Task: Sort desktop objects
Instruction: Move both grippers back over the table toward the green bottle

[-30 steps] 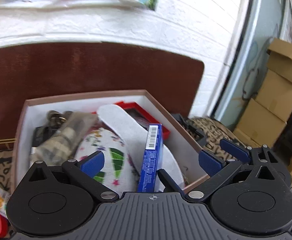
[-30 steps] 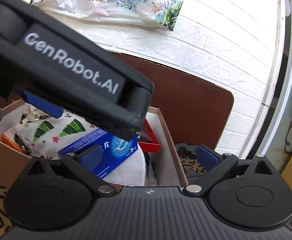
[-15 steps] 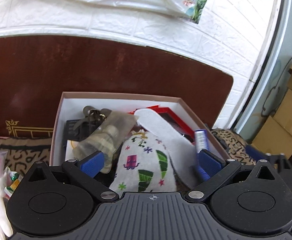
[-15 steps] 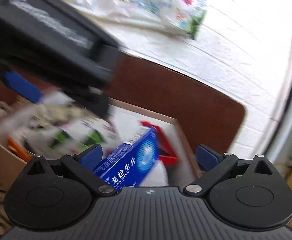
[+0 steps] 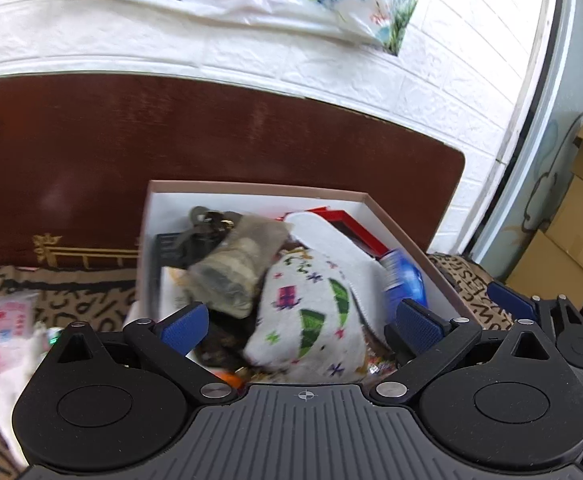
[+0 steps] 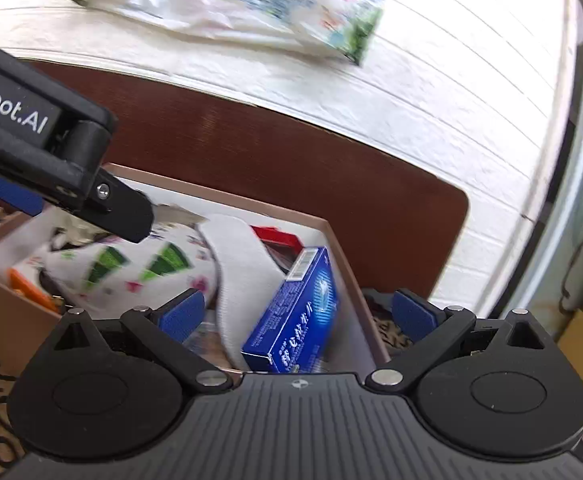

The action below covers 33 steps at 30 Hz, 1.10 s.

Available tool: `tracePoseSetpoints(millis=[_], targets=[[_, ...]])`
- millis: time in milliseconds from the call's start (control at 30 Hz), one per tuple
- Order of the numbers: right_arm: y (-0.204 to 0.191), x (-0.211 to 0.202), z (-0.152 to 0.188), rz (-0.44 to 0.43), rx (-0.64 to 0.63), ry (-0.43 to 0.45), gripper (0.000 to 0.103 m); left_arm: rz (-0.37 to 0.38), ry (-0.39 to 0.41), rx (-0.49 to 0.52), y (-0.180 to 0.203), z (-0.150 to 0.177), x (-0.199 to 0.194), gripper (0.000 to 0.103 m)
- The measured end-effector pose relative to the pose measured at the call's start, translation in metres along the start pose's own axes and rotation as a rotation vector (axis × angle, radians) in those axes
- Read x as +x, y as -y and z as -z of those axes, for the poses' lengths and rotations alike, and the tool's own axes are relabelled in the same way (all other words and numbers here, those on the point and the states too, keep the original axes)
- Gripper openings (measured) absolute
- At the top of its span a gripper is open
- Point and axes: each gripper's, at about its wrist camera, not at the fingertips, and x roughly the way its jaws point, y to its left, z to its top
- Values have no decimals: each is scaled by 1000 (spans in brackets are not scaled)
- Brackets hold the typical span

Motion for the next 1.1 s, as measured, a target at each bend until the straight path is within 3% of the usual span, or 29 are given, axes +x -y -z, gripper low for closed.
tracePoseSetpoints(millis=[300,500,733,1100], targets=[[-18,-33,-8,-115,58,6,102,-68,0,-10,-22,25,-50,103],[-46,-67,-3,-225,79,-18,102,-168,-14,-5,-37,48,-82,103],[-85,-95,3,-314,74,-55,102,-316,-89,-57,-63,77,-114,103],[-133,-119,6,-439,75,-104,102,-443,-126,-107,-103,102,-143,103]])
